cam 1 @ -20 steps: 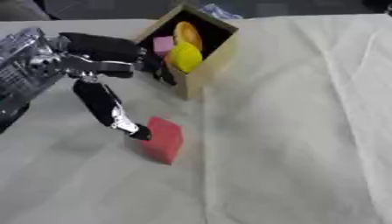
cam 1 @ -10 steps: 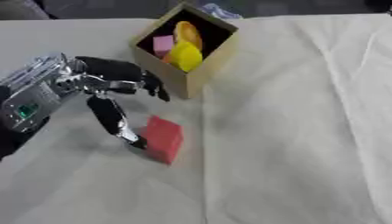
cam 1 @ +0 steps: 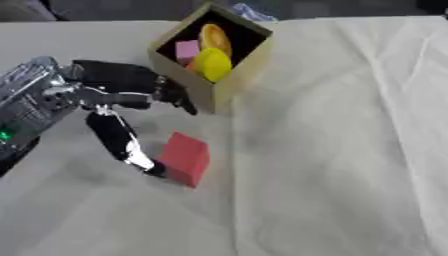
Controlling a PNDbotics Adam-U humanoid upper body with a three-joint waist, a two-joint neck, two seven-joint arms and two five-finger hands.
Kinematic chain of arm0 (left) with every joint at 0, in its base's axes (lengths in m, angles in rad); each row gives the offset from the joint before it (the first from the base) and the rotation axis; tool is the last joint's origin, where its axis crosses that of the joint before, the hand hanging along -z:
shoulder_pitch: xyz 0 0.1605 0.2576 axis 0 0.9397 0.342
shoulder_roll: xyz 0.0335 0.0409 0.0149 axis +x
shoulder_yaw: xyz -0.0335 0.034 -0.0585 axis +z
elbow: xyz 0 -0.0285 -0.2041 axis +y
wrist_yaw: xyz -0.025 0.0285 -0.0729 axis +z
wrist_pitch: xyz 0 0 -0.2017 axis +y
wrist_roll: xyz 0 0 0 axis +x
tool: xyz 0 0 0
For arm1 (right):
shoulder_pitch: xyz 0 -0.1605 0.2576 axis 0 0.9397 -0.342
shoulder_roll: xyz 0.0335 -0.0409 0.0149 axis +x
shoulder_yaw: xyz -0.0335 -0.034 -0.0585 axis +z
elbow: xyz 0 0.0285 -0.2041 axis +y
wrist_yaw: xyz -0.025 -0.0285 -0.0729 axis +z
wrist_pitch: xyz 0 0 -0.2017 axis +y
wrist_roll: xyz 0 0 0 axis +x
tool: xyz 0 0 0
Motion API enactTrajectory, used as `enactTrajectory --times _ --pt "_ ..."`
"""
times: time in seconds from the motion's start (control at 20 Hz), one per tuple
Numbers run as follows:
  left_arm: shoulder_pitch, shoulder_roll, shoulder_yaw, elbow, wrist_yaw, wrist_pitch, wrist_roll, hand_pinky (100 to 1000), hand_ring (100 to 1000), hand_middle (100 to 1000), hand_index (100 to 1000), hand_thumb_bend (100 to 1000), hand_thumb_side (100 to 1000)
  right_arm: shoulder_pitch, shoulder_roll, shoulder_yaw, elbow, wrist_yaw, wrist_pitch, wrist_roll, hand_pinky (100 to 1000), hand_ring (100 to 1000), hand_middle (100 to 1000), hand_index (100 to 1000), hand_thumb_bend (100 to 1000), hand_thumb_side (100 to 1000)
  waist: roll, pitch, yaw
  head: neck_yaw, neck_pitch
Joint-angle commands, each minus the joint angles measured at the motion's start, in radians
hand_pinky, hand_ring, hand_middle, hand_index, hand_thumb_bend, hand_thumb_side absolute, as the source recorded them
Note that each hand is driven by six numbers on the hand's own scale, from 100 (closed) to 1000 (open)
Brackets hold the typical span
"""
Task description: Pick up objects on the table and place them in the box.
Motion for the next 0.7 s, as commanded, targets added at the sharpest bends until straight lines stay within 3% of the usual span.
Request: enactTrajectory --times 0.05,0.7 --pt "-0.011 0.016 0.005 -0.019 -0.054 0.010 0.004 866 825 812 900 672 556 -0.008 -0.013 -0.014 -0.020 0.000 -0.002 -0.004 888 860 681 844 100 718 -0.003 -0.021 -0.002 0.003 0.000" --pt "-0.011 -0.094 -0.034 0.172 -0.164 -0.036 0.033 851 804 783 889 646 542 -0.010 -0.005 -0.017 -0.020 -0.002 -0.002 -0.005 888 861 681 844 100 719 -0.010 -0.012 -0.010 0.011 -0.005"
